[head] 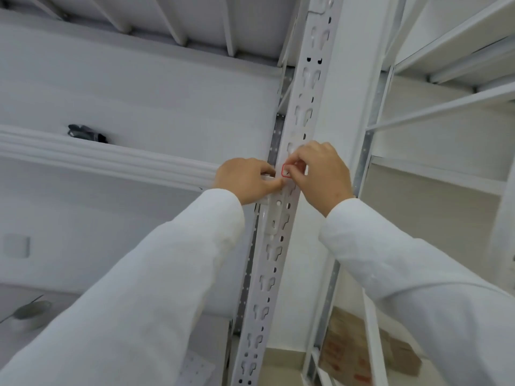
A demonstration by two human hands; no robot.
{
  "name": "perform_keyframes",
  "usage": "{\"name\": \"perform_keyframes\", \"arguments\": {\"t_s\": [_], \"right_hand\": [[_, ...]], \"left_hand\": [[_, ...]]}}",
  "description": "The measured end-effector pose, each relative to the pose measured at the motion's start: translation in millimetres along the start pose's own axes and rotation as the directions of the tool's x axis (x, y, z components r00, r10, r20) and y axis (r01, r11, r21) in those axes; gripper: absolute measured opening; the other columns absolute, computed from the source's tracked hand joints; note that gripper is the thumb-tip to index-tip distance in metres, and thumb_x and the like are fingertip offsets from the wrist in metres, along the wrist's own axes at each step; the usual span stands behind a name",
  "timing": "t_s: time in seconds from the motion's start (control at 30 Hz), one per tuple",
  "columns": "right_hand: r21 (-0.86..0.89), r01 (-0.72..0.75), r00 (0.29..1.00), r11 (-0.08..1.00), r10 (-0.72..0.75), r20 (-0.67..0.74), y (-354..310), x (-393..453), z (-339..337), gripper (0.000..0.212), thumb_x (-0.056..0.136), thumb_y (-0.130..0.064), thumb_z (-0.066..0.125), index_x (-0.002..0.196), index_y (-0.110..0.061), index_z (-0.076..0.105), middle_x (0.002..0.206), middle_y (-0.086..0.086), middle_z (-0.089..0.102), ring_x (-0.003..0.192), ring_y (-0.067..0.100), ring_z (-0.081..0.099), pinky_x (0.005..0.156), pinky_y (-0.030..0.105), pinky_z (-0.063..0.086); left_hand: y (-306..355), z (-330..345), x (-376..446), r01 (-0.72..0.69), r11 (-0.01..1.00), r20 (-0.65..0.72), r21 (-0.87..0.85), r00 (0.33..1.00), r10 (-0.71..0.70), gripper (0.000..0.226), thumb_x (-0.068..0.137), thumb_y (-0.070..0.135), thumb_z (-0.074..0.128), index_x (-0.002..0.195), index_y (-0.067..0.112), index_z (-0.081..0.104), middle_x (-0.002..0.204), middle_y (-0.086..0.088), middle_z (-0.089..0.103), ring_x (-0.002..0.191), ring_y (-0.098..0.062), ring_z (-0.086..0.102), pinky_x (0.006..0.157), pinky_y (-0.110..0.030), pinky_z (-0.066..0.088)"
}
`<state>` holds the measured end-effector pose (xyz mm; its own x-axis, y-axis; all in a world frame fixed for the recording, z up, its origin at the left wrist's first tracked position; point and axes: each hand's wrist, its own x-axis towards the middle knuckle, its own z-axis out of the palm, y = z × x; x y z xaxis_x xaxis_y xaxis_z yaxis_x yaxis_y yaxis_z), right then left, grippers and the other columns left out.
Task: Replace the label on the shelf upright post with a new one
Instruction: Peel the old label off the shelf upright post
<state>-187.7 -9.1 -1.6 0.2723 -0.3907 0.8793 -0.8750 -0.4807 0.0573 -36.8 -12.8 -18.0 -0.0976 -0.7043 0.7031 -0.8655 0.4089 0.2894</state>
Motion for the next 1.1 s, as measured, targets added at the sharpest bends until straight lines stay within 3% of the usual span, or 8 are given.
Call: {"name": "perform_keyframes", "arguments": {"t_s": [0.3, 0.53, 0.77, 0.9, 1.1], "right_hand": [[0.054, -0.007, 0.992, 0.999, 0.000, 0.126, 5, 10, -7, 0.007, 0.083, -0.023, 0.058, 0.077, -0.025, 0.058, 0.071, -0.013, 0.044, 0.072, 0.010, 0.045, 0.065, 0.026, 0.035], [0.080, 0.040, 0.993, 0.996, -0.048, 0.110, 11, 9, -4, 0.006, 0.080, -0.032, 0.065, 0.084, -0.028, 0.061, 0.071, -0.014, 0.046, 0.073, 0.009, 0.046, 0.066, 0.027, 0.039], [0.028, 0.095, 0.990, 0.995, -0.097, 0.101, 9, 4, -1, 0.006, 0.082, -0.031, 0.064, 0.081, -0.025, 0.063, 0.086, -0.008, 0.053, 0.079, 0.011, 0.048, 0.069, 0.035, 0.045], [0.038, 0.081, 0.994, 0.996, -0.083, 0.070, 10, 2, 0, 0.015, 0.082, -0.031, 0.064, 0.096, -0.026, 0.059, 0.084, -0.011, 0.048, 0.074, 0.012, 0.047, 0.069, 0.036, 0.047], [0.017, 0.086, 0.995, 0.996, -0.087, 0.047, 7, 2, 2, 0.009, 0.083, -0.031, 0.061, 0.089, -0.023, 0.060, 0.082, -0.009, 0.050, 0.074, 0.014, 0.048, 0.068, 0.035, 0.047]], "left_hand": [[2, -3, -1, 0.015, 1.000, 0.015, -0.018, 1.000, -0.015, 0.041, 0.083, 0.060, 0.046, 0.103, 0.031, 0.066, 0.111, 0.007, 0.068, 0.103, -0.018, 0.059, 0.077, -0.027, 0.039], [-1, 0, 1, 0.020, 0.999, 0.005, -0.041, 1.000, -0.020, 0.036, 0.082, 0.058, 0.048, 0.100, 0.033, 0.066, 0.110, 0.008, 0.068, 0.104, -0.018, 0.059, 0.082, -0.029, 0.042], [0, -1, 0, 0.018, 0.999, 0.008, -0.047, 1.000, -0.018, 0.034, 0.081, 0.055, 0.050, 0.101, 0.033, 0.067, 0.109, 0.008, 0.069, 0.103, -0.019, 0.059, 0.080, -0.028, 0.042], [-2, 0, 1, 0.019, 0.999, 0.004, -0.048, 1.000, -0.019, 0.033, 0.081, 0.055, 0.050, 0.101, 0.034, 0.066, 0.108, 0.008, 0.069, 0.102, -0.017, 0.059, 0.080, -0.027, 0.042], [-1, 1, 0, 0.013, 0.999, -0.015, -0.038, 1.000, -0.014, 0.036, 0.082, 0.057, 0.046, 0.099, 0.034, 0.067, 0.105, 0.009, 0.070, 0.099, -0.018, 0.061, 0.080, -0.027, 0.043]]}}
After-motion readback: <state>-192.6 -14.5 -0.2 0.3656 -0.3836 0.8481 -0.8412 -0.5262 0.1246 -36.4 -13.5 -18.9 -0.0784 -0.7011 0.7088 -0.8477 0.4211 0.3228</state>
